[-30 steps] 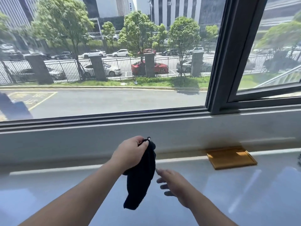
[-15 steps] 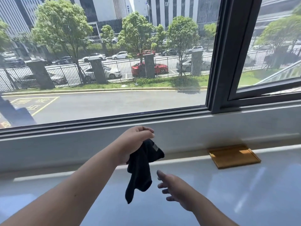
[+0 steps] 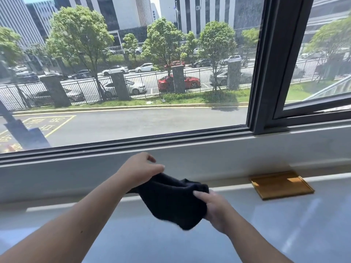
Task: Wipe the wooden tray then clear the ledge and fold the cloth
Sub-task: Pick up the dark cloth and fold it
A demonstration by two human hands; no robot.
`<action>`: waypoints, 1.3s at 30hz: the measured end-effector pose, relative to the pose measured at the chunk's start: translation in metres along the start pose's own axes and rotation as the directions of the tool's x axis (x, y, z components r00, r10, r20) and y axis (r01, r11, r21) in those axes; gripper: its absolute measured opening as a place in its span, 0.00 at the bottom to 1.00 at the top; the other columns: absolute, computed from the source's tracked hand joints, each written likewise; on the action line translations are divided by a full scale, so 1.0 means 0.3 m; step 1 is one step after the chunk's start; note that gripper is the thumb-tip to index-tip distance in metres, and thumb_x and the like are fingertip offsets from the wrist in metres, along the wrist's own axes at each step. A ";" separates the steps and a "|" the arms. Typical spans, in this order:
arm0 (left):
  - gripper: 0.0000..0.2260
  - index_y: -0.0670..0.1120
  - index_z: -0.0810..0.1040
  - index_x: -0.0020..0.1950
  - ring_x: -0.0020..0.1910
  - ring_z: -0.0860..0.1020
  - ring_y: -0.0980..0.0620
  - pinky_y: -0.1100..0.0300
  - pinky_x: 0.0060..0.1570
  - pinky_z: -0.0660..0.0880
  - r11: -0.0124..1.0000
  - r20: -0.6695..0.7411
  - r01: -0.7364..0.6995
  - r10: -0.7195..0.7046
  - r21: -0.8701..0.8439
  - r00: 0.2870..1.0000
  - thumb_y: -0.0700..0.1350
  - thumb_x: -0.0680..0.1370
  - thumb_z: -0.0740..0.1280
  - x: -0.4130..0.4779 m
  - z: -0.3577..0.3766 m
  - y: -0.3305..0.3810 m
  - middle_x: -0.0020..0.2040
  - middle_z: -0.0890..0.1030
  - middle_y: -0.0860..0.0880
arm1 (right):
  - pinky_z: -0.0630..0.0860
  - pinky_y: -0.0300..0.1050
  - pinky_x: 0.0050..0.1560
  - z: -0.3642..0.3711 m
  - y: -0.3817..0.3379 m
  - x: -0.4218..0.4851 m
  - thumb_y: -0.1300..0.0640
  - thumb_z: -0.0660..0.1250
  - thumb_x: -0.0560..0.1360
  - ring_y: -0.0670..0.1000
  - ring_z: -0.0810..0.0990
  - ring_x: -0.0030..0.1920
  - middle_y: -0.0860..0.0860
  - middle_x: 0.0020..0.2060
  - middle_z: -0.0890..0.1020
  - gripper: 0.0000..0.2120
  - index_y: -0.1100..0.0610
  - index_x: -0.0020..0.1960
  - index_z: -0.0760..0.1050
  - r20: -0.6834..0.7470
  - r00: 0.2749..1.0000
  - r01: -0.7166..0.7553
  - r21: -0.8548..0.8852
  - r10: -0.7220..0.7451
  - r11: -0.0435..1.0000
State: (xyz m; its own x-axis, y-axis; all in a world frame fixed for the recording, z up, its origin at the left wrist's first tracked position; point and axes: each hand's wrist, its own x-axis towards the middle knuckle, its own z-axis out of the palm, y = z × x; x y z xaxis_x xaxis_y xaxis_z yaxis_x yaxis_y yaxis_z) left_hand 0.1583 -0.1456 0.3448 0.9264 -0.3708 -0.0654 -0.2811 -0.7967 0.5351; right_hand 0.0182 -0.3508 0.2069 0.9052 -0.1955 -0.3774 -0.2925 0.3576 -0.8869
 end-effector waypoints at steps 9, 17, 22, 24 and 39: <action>0.12 0.44 0.84 0.54 0.36 0.83 0.49 0.56 0.36 0.76 0.657 0.335 0.336 -0.133 -0.674 0.933 0.51 0.77 0.77 -0.028 0.093 -0.173 0.43 0.87 0.45 | 0.85 0.61 0.50 -0.018 -0.212 -0.005 0.55 0.69 0.81 0.66 0.87 0.56 0.63 0.58 0.87 0.15 0.58 0.66 0.79 0.007 0.999 0.034 0.227 -0.037 0.973; 0.15 0.48 0.77 0.65 0.38 0.85 0.45 0.53 0.35 0.83 0.289 0.284 0.346 -0.237 -0.892 0.929 0.35 0.81 0.70 -0.029 0.140 -0.206 0.52 0.85 0.39 | 0.83 0.59 0.52 -0.079 -0.148 0.002 0.71 0.64 0.79 0.63 0.86 0.56 0.65 0.66 0.80 0.37 0.46 0.81 0.61 -0.058 0.997 0.061 0.282 -0.047 0.957; 0.18 0.49 0.77 0.67 0.40 0.86 0.43 0.51 0.37 0.83 0.263 0.282 0.322 -0.180 -0.909 0.942 0.32 0.81 0.68 -0.032 0.119 -0.206 0.52 0.87 0.38 | 0.84 0.59 0.57 -0.069 -0.234 0.013 0.73 0.64 0.80 0.63 0.85 0.54 0.66 0.60 0.82 0.33 0.47 0.78 0.67 -0.112 0.982 0.151 -0.039 -0.155 0.988; 0.17 0.48 0.77 0.67 0.42 0.86 0.44 0.50 0.40 0.83 0.303 0.302 0.334 -0.151 -0.892 0.941 0.33 0.81 0.69 -0.038 0.116 -0.210 0.52 0.88 0.39 | 0.84 0.54 0.49 -0.080 -0.275 0.010 0.72 0.65 0.80 0.60 0.85 0.50 0.65 0.59 0.82 0.30 0.44 0.73 0.71 -0.117 0.973 0.189 -0.076 -0.198 0.979; 0.10 0.54 0.79 0.44 0.53 0.73 0.53 0.57 0.51 0.70 0.949 -0.136 -0.188 0.227 0.253 0.964 0.55 0.83 0.67 0.044 0.034 -0.236 0.47 0.76 0.57 | 0.71 0.41 0.37 -0.137 -0.349 -0.027 0.51 0.73 0.76 0.47 0.79 0.39 0.48 0.39 0.83 0.09 0.50 0.37 0.80 -0.097 0.900 0.121 -0.881 -0.426 0.457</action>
State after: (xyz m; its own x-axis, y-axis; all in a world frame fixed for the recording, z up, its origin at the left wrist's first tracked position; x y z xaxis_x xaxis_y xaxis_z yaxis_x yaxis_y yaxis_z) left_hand 0.1878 -0.0988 0.2974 0.8636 -0.4735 0.1729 -0.5041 -0.8073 0.3068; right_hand 0.0287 -0.4241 0.2919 0.9088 -0.4170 0.0121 -0.2958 -0.6646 -0.6861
